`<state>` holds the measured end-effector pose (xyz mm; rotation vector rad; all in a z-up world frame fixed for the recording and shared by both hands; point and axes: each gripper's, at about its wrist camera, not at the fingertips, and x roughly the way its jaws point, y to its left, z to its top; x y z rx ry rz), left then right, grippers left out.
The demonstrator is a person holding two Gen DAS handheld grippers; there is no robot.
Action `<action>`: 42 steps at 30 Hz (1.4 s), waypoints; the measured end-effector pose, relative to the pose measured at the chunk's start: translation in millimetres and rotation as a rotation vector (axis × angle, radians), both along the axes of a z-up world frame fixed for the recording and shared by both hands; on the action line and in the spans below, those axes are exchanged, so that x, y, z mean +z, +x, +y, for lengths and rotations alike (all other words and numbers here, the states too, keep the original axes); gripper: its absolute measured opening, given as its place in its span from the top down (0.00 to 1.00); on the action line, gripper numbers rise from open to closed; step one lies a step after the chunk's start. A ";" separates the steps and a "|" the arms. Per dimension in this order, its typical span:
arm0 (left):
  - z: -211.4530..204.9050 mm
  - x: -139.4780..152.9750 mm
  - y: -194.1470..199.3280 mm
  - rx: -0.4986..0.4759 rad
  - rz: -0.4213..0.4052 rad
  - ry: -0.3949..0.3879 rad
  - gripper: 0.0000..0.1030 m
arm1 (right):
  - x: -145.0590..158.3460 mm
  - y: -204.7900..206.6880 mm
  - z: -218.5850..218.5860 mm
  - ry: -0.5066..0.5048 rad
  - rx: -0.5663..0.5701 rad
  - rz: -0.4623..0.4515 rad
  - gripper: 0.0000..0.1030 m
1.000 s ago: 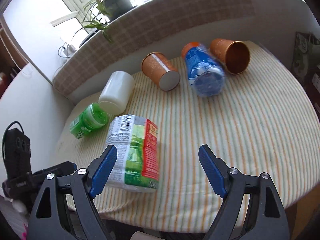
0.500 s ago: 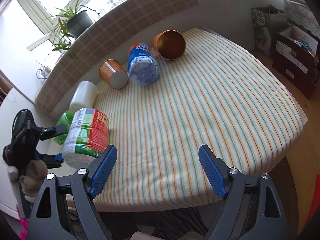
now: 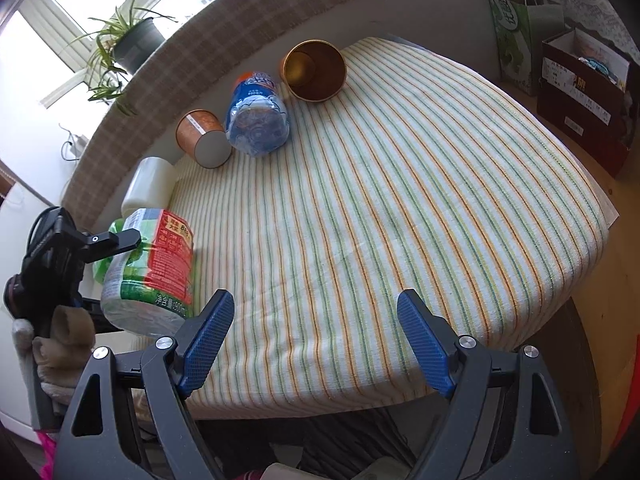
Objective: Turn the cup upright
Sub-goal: 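Grasp the bottle with the left tool while the right tool opens and releases it, then rotate the held bottle with the left tool so its base points down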
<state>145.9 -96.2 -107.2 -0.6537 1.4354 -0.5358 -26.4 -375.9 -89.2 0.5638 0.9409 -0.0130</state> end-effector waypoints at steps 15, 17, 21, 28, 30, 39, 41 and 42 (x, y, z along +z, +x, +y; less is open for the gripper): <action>-4.4 19.0 -9.6 -0.024 -0.153 0.090 0.18 | -2.5 3.7 2.6 -0.017 0.005 0.011 0.18; -4.5 25.5 -12.6 -0.027 -0.201 0.121 0.18 | -2.8 4.0 3.8 -0.020 0.006 0.011 0.18; -6.9 36.4 -18.6 -0.035 -0.291 0.183 0.18 | -2.7 4.5 5.9 -0.025 0.010 0.011 0.18; -12.3 47.0 -27.2 -0.042 -0.419 0.278 0.18 | -3.0 4.7 7.3 -0.031 0.009 0.011 0.18; -12.9 48.5 -27.5 -0.040 -0.447 0.299 0.18 | -3.2 5.1 7.7 -0.034 0.009 0.011 0.18; -17.4 52.9 -17.9 -0.008 -0.555 0.357 0.18 | -4.2 6.8 8.9 -0.047 0.013 0.013 0.18; -18.9 52.8 -13.5 0.005 -0.590 0.358 0.18 | -4.1 6.6 9.0 -0.048 0.014 0.013 0.18; -19.7 52.1 -10.7 0.013 -0.603 0.360 0.18 | -4.2 6.5 8.9 -0.048 0.014 0.013 0.18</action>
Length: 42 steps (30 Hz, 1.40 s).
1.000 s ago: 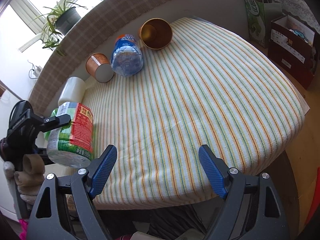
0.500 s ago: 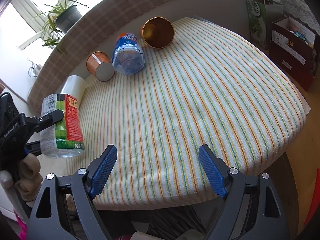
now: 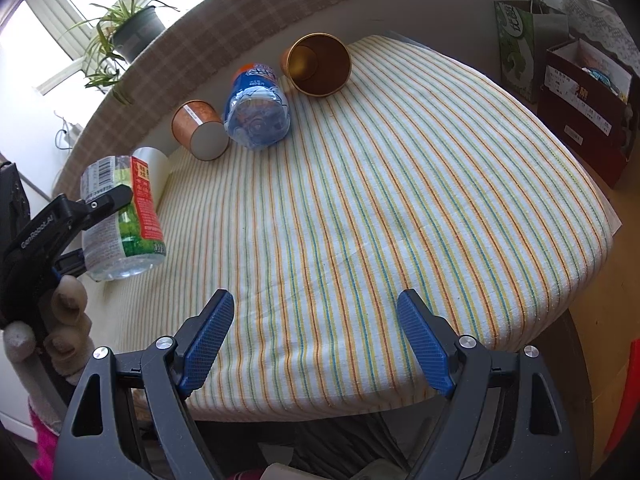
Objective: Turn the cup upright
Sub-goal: 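Rotate the held bottle with the left tool so its base points down, then lower the bottle base-first onto the mattress and open the left tool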
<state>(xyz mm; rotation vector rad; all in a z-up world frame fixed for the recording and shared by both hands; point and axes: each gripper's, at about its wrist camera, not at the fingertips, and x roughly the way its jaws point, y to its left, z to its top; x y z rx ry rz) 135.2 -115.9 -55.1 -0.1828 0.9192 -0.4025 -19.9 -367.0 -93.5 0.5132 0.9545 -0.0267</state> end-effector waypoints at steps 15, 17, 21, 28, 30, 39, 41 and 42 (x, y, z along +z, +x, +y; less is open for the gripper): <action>-5.2 -11.8 -10.8 -0.013 -0.121 0.071 0.18 | 0.4 0.9 1.7 -0.005 -0.005 -0.002 0.18; -4.5 -11.3 -15.9 -0.020 -0.118 0.076 0.18 | 0.5 1.3 2.8 -0.010 -0.006 -0.003 0.18; -2.7 -11.5 -22.0 -0.031 -0.108 0.072 0.18 | 0.4 1.8 5.2 -0.014 -0.003 -0.003 0.18; -0.8 -13.3 -27.9 -0.063 -0.081 0.050 0.18 | 0.3 1.9 11.8 -0.016 0.009 -0.001 0.18; -0.1 -13.0 -29.1 -0.069 -0.075 0.044 0.18 | 0.2 1.5 13.3 -0.017 0.010 -0.001 0.18; 1.0 -18.0 -31.8 -0.107 -0.024 0.010 0.10 | 0.4 1.4 19.9 -0.016 0.023 0.000 0.18; 1.5 -19.6 -32.8 -0.111 -0.019 0.008 0.07 | 0.1 1.2 21.6 -0.018 0.025 0.001 0.18; 2.3 -20.3 -32.8 -0.110 -0.016 0.007 0.06 | 0.1 1.4 22.1 -0.018 0.026 0.001 0.18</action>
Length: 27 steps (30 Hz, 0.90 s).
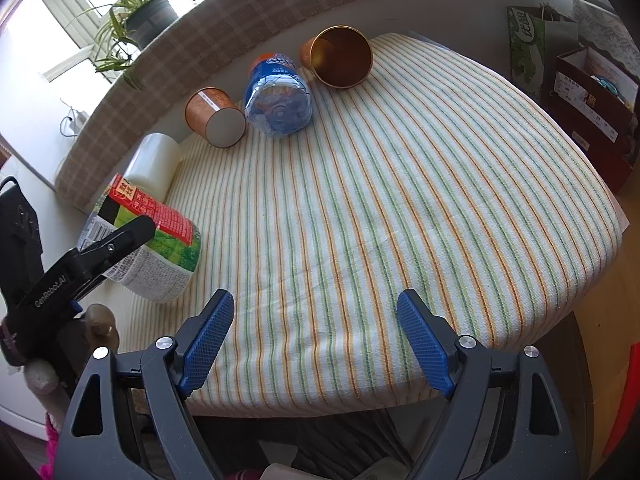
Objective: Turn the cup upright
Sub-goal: 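Lower the bottle base-first onto the mattress and open the left tool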
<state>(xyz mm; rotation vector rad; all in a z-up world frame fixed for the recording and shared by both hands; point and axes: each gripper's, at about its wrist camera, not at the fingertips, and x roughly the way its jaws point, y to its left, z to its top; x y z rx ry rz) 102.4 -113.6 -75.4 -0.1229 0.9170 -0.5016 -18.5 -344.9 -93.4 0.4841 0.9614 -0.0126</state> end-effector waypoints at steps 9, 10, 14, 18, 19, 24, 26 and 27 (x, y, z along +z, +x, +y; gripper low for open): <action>6.5 -6.7 -6.3 -0.020 0.017 0.002 0.03 | 0.0 3.7 7.0 -0.004 0.012 0.003 0.18; 7.0 -7.7 -7.6 -0.023 0.018 0.004 0.03 | 0.0 4.3 8.0 -0.004 0.014 0.003 0.18; 9.2 -11.2 -10.2 -0.038 0.029 0.007 0.03 | 0.2 5.7 13.1 -0.004 0.026 0.001 0.18; 15.5 -12.9 -19.4 -0.040 0.028 0.024 0.03 | 4.2 5.8 20.1 -0.022 0.044 -0.022 0.18; 18.4 -12.7 -23.6 -0.038 0.022 0.030 0.03 | 6.0 5.9 22.4 -0.034 0.049 -0.032 0.18; 34.8 -9.6 -43.6 -0.011 -0.016 0.064 0.03 | 16.4 6.6 38.2 -0.094 0.086 -0.091 0.18; 44.1 -4.3 -53.3 0.024 -0.055 0.080 0.03 | 22.2 6.1 46.1 -0.130 0.103 -0.131 0.18; 48.8 0.0 -57.7 0.051 -0.080 0.086 0.03 | 25.5 5.3 50.3 -0.158 0.108 -0.155 0.18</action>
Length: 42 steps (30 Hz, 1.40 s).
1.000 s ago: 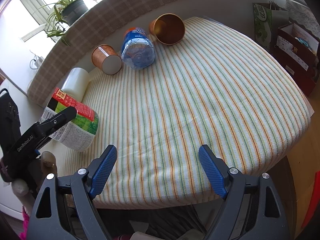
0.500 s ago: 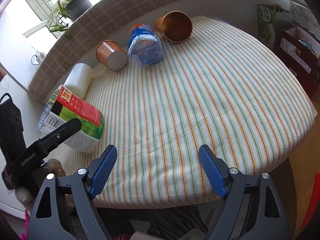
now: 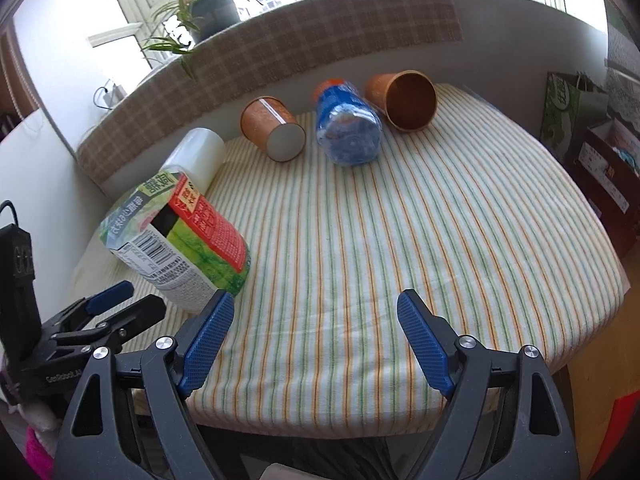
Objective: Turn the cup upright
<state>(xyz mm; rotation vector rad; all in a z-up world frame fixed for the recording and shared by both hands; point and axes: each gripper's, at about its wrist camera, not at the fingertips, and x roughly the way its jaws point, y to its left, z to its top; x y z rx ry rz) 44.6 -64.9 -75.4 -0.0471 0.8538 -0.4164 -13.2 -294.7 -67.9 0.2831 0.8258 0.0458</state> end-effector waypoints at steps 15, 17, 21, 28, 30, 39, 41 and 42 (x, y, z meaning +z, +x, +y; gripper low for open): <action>29.0 69.1 -49.4 0.276 -0.416 0.049 0.01 | 43.0 -12.3 44.0 -0.222 0.003 -0.317 0.09; 30.1 72.1 -53.5 0.287 -0.438 0.057 0.01 | 45.5 -13.1 47.0 -0.233 -0.012 -0.339 0.03; 28.3 76.0 -60.1 0.287 -0.441 0.061 0.01 | 49.8 -16.4 48.6 -0.234 -0.028 -0.368 0.03; 26.6 82.1 -68.3 0.293 -0.465 0.064 0.01 | 54.0 -23.2 50.7 -0.251 -0.040 -0.394 0.02; 26.0 83.5 -70.0 0.292 -0.470 0.065 0.01 | 53.9 -24.2 51.0 -0.250 -0.040 -0.394 0.02; 25.5 84.7 -71.8 0.291 -0.469 0.067 0.01 | 53.5 -26.6 51.4 -0.249 -0.042 -0.390 0.02; 25.9 84.2 -71.1 0.293 -0.468 0.068 0.01 | 52.4 -26.2 51.4 -0.247 -0.042 -0.386 0.02; 26.0 83.8 -70.7 0.294 -0.466 0.069 0.01 | 52.0 -25.7 51.0 -0.246 -0.041 -0.384 0.02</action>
